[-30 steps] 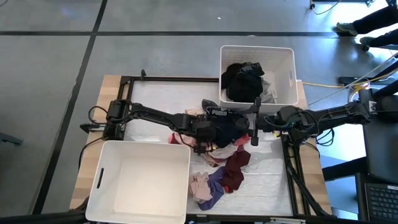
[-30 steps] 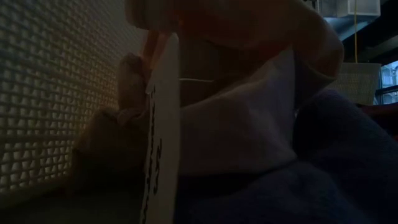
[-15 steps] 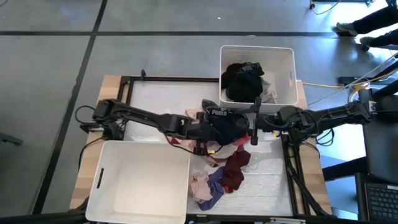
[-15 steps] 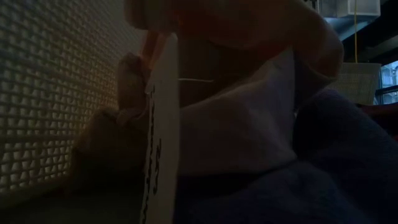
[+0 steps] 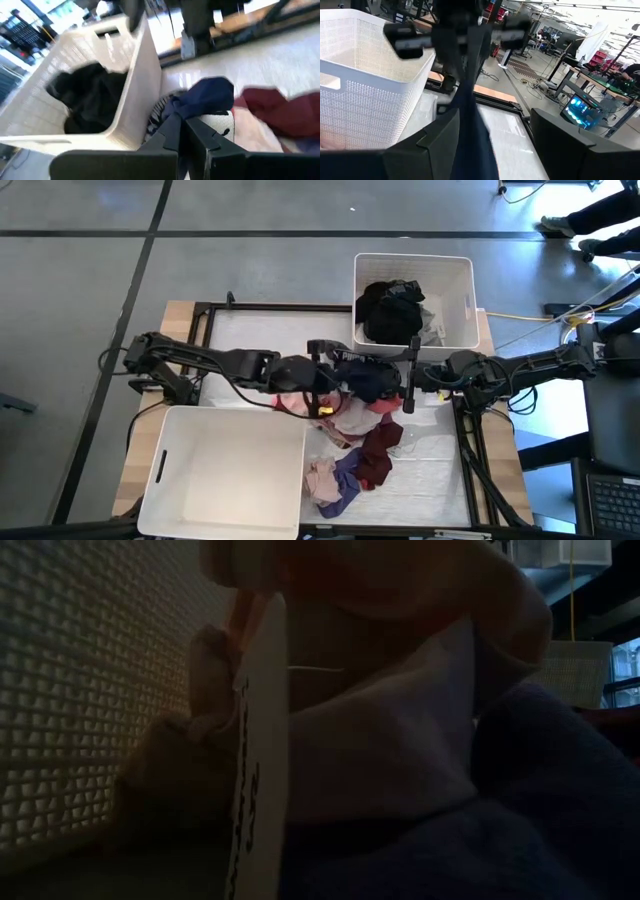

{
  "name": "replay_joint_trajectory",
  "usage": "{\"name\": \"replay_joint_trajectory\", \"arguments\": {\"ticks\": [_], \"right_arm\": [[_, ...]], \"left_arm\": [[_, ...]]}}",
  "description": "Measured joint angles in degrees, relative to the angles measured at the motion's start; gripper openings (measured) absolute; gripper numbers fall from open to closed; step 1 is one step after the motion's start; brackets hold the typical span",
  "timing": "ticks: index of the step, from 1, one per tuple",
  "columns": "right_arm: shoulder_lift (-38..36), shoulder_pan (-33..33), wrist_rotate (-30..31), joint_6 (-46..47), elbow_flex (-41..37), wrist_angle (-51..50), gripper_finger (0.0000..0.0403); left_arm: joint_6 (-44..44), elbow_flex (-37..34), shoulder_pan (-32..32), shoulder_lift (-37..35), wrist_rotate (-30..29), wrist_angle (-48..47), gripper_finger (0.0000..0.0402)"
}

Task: Sort clothes
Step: Put the blue underwear into the bottom white laundry bin

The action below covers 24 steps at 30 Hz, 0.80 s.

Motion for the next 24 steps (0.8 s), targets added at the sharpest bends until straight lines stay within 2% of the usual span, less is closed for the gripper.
{"name": "replay_joint_trajectory", "arguments": {"ticks": [16,24], "right_arm": [[0.0,0.0,0.0,-0.1,0.0,-0.4,0.0244],[0.0,0.0,0.0,-0.1,0.0,-0.8,0.0244]], "left_arm": [[6.0,0.0,-0.5,-5.5,-0.9,8.2,0.0006],[6.1,0.0,-0.9,-9.5,-1.0,8.2,0.0007]]}}
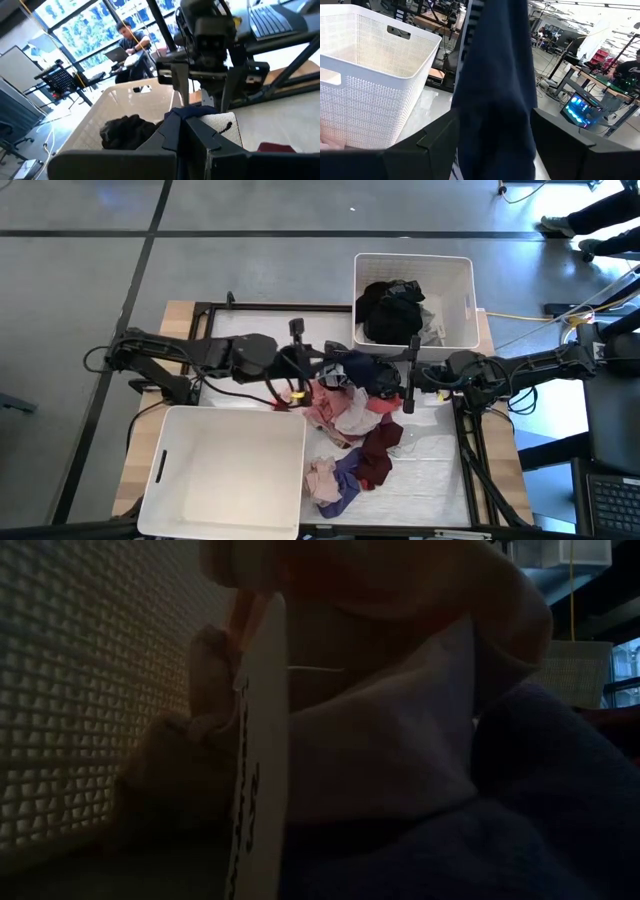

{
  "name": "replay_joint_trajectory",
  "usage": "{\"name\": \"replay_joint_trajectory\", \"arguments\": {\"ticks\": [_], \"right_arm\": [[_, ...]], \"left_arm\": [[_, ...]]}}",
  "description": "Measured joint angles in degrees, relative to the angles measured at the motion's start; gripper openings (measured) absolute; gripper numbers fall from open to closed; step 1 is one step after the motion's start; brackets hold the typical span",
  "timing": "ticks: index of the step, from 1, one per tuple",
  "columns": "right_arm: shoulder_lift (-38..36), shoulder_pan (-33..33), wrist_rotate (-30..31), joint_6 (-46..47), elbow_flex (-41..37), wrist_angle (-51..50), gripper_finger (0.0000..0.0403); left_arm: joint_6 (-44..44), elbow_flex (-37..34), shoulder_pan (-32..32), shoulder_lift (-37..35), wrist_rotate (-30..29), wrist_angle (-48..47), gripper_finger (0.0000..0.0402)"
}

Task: Sort clothes
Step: Put the blue underwear into the bottom white laundry bin

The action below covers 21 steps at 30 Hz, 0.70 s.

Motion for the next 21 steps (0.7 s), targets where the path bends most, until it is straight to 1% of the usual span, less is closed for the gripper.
{"name": "replay_joint_trajectory", "arguments": {"ticks": [8,17,21], "right_arm": [[0.0,0.0,0.0,0.0,0.0,0.0,0.0244],[0.0,0.0,0.0,-0.1,0.0,-0.1,0.0244],[0.0,0.0,0.1,-0.1,0.0,-0.6,0.0244]], "left_arm": [[-0.4,0.0,0.0,-4.2,0.0,1.2,0.0007],[1.0,0.0,-0.9,-8.3,0.0,9.7,0.0008],[0.8,0.0,-2.2,-10.7,0.0,13.6,0.0008]]}}
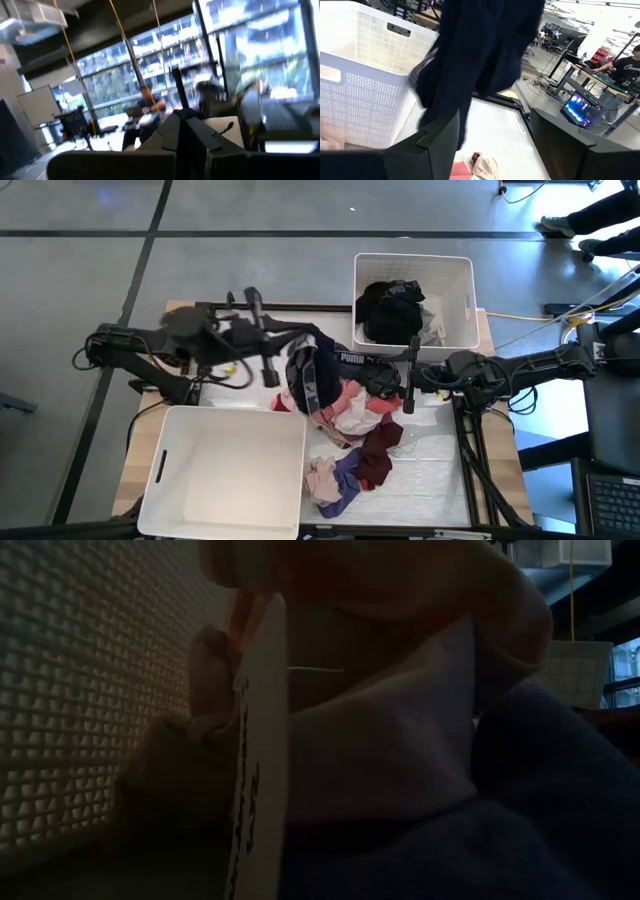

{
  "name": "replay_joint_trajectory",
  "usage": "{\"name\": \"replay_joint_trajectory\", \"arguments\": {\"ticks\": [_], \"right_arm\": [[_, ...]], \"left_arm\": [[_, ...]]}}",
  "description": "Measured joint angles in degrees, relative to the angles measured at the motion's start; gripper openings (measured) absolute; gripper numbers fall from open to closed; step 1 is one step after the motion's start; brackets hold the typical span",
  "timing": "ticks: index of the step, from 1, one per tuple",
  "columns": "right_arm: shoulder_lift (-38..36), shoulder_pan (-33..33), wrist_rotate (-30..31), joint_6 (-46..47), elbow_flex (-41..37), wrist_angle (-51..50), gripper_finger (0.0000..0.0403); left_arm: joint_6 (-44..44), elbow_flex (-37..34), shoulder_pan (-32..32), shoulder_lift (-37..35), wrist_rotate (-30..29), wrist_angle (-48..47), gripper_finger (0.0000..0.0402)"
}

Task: Sort clothes
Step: Put the blue underwear into the bottom white laundry bin

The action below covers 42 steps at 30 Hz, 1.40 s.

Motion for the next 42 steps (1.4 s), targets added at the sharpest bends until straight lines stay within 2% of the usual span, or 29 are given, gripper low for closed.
{"name": "replay_joint_trajectory", "arguments": {"ticks": [8,15,23,32,39,42], "right_arm": [[0.0,0.0,3.9,0.0,0.0,-0.3,0.0244],[0.0,0.0,3.9,0.0,0.0,-0.3,0.0244],[0.0,0.0,4.0,0.0,0.0,-0.3,0.0244],[0.0,0.0,4.0,0.0,0.0,-0.3,0.0244],[0.0,0.0,4.0,0.0,0.0,-0.3,0.0244],[0.0,0.0,4.0,0.0,0.0,-0.3,0.0244]], "left_arm": [[-0.2,0.0,-6.3,-5.5,0.0,4.3,0.0008],[-6.1,0.0,-13.3,-9.8,0.1,4.1,0.0008],[-9.4,0.0,-21.1,-11.2,0.1,3.8,0.0008],[-9.7,0.0,-26.1,-9.3,0.1,-6.8,0.0008],[-16.0,0.0,-26.6,-5.7,-0.1,-17.8,0.0008],[-18.4,0.0,-26.6,-3.9,-3.2,-22.0,0.0008]]}}
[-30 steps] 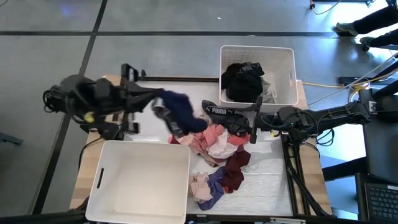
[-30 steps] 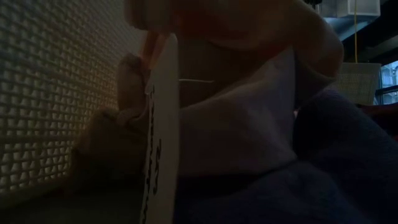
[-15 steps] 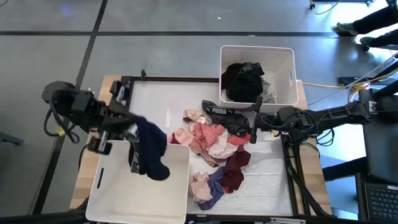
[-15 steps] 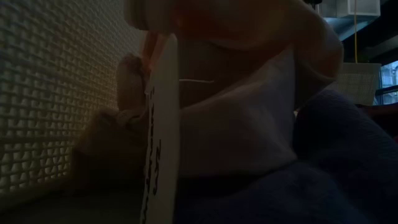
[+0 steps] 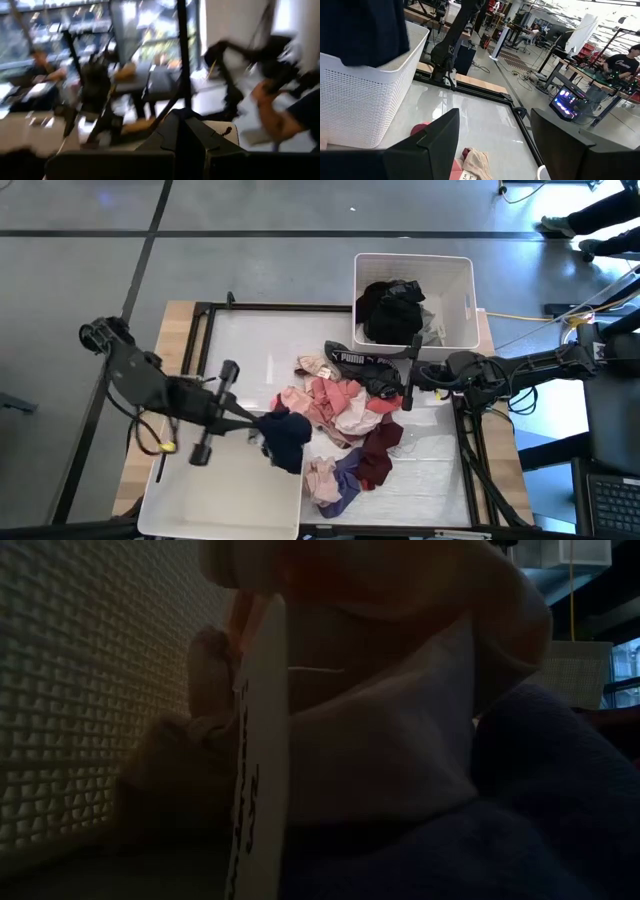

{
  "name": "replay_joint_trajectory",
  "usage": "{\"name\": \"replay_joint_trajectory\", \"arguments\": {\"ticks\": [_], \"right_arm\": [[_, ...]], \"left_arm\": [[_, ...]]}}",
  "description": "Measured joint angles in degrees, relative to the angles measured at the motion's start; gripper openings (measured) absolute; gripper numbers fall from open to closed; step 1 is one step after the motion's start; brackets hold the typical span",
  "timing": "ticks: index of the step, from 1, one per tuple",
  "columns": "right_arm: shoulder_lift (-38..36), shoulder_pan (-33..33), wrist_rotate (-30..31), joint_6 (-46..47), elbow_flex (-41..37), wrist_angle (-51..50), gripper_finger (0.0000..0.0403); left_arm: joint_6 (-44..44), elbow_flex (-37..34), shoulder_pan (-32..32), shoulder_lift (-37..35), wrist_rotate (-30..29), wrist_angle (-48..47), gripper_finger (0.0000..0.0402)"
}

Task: Sort clothes
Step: Put the blue underwear into the bottom white laundry bin

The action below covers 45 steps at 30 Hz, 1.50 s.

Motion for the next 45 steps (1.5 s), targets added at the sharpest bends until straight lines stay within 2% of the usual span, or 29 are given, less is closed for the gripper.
{"name": "replay_joint_trajectory", "arguments": {"ticks": [7,16,19,30,35,45], "right_arm": [[0.0,0.0,0.0,0.0,0.0,0.0,0.0244],[0.0,0.0,0.0,0.0,0.0,-0.5,0.0244],[0.0,0.0,0.0,0.0,0.0,-0.6,0.0244],[0.0,0.0,0.0,0.1,0.0,-0.7,0.0244],[0.0,0.0,0.0,0.2,0.0,-0.7,0.0244],[0.0,0.0,0.0,0.2,0.0,-0.8,0.0244]], "left_arm": [[-8.5,0.0,0.1,2.7,-9.8,-13.1,0.0008],[-28.5,-2.2,0.1,3.4,-10.6,-29.9,0.0008],[-33.3,-3.8,0.1,3.4,-10.6,-32.1,0.0008],[-37.2,-13.5,0.6,3.5,-10.5,-28.7,0.0010],[-37.2,-14.9,3.2,3.4,-11.8,-28.1,0.0046],[-32.2,-14.6,13.0,3.4,-11.7,-26.6,0.0166]]}}
